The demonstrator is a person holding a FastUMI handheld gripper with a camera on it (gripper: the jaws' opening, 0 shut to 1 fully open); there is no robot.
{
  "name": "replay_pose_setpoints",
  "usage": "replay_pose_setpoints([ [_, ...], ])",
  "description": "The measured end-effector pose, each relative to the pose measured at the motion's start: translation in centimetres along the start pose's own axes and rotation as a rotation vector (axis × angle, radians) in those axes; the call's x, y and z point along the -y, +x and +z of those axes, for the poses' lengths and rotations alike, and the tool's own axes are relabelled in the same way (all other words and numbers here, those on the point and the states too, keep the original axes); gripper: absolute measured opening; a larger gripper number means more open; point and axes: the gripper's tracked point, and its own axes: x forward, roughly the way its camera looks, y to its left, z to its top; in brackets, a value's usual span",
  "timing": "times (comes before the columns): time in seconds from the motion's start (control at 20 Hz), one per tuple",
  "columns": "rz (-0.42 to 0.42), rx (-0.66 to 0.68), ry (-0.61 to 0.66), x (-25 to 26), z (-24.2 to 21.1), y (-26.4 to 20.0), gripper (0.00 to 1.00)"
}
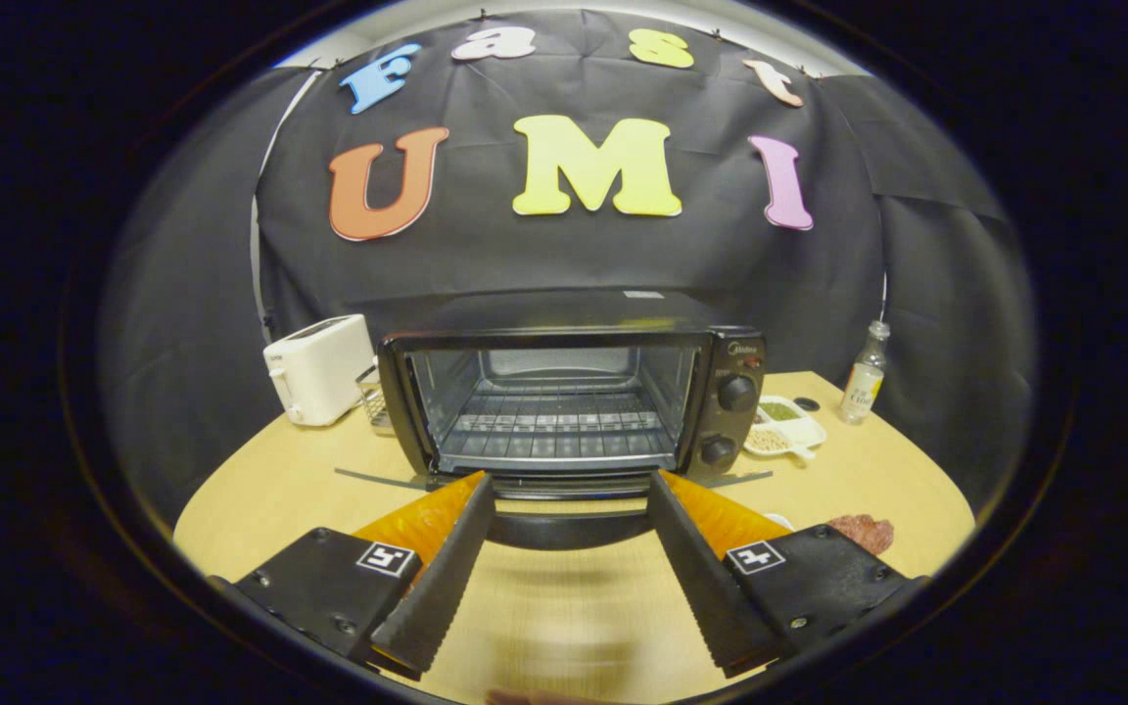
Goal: Open the toaster oven, put the food inside, and close the toaster oven door.
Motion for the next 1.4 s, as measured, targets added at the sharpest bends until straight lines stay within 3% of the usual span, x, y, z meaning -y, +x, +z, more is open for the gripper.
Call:
replay_pose_setpoints([
  [0.3,-0.020,-0.008,-0.035,-0.1,-5.0,-0.7,0.99],
  [0.55,0.019,-0.265,0.011,-0.5,-15.4,0.9,1.00],
  [1.05,0.098,-0.300,0.012,-1.0,-15.3,-0.4,0.99],
  [1.4,0.140,-0.268,0.012,1.3,-12.9,-1.9,0.99],
])
